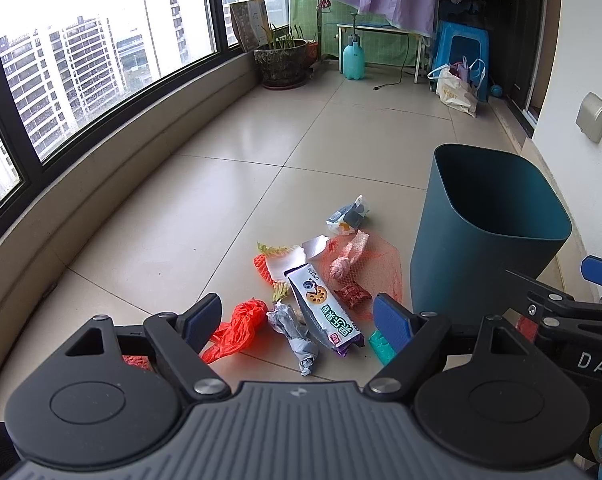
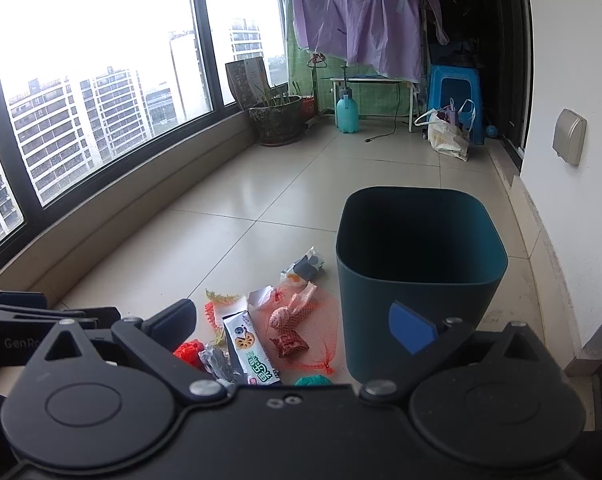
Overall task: Collect trash
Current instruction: 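Move the left tool toward the trash pile beside the teal bin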
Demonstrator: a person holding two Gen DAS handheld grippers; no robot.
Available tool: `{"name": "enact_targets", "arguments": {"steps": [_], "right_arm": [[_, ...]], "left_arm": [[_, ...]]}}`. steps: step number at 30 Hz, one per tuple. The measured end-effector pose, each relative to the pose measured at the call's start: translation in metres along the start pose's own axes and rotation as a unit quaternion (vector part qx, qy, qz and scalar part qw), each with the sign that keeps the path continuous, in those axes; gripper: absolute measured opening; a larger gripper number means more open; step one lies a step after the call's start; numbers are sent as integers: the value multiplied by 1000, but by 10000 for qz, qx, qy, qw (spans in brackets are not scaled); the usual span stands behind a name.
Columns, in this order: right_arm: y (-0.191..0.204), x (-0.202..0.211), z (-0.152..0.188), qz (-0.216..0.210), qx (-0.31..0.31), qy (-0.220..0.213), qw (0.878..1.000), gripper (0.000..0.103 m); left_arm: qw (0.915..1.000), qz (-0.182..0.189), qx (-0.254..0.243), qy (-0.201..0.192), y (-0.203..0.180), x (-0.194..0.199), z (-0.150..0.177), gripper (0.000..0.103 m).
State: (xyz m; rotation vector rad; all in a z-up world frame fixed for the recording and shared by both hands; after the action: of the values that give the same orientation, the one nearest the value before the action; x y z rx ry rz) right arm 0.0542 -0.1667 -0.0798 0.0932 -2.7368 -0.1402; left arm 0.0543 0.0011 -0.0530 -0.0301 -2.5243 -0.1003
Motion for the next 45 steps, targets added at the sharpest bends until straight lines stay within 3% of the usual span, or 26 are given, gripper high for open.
{"name": "enact_targets", "arguments": {"steps": [17,40,45], "right_arm": [[-1,-4,7,58,-35,303,9995,103],[-1,-6,7,64,11,365,9993,103],[0,-6,6,61,10,353,9994,103]], "left_arm": [[9985,-67,110,538,5,-13,19,83],[9968,64,311,733,7,-18,25,83],[9961,-48,360,804,13,-19,27,83]]}}
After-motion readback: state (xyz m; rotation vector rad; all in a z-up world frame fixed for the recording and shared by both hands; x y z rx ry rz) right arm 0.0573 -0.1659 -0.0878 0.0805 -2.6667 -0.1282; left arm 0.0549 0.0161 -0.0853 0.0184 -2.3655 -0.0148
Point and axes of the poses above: each gripper's, at about its wrist camera, not at the fingertips, and x roughly against the way its jaws point, y to its left, z to its underside, the point moved 10 cm from there along -x, roughly the way its jaws point, and after that the axes turned 11 degrees about -y, right-handed, at the moved point
